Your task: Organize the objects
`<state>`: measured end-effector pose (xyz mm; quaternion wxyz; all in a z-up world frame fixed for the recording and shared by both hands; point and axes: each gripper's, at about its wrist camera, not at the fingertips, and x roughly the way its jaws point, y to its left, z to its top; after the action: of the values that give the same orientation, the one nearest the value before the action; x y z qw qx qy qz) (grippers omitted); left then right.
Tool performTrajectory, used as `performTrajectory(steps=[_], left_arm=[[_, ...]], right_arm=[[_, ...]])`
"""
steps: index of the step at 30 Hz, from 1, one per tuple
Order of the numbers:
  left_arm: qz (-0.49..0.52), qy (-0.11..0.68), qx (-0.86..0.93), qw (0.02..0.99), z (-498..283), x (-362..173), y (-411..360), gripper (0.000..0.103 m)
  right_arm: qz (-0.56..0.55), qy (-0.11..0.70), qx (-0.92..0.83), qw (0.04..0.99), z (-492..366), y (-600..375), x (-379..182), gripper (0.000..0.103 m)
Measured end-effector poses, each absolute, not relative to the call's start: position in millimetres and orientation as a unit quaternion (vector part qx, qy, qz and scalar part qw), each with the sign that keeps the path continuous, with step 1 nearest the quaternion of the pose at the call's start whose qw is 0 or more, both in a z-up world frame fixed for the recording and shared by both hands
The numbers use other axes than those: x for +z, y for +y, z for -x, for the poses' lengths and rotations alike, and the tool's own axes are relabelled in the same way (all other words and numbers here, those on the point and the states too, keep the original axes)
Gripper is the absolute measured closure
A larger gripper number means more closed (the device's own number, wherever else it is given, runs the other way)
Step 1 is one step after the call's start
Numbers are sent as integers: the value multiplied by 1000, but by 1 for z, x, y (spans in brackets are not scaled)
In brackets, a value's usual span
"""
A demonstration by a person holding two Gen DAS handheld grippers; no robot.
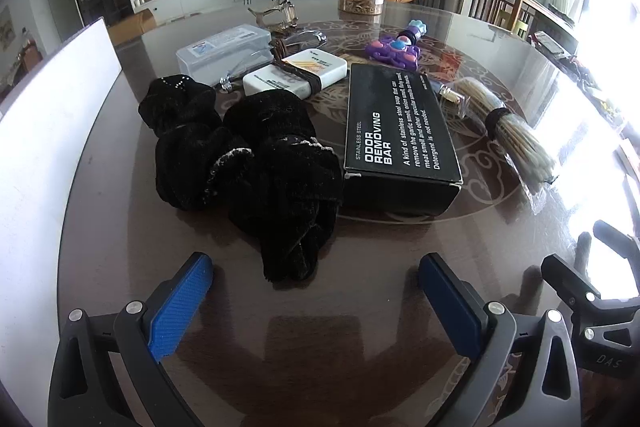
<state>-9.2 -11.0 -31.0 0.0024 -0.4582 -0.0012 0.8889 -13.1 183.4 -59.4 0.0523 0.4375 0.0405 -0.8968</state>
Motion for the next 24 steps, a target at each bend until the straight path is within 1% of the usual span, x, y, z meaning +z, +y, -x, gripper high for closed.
performTrajectory(steps=[13, 24], left_arm=[[462, 1, 887, -2, 13, -31, -9, 0], [457, 24, 888, 47, 75, -31, -2, 0]], right_arm=[[-439, 32, -896, 53, 15, 186, -59, 0], [-438, 32, -897, 53, 15, 186, -61, 0]])
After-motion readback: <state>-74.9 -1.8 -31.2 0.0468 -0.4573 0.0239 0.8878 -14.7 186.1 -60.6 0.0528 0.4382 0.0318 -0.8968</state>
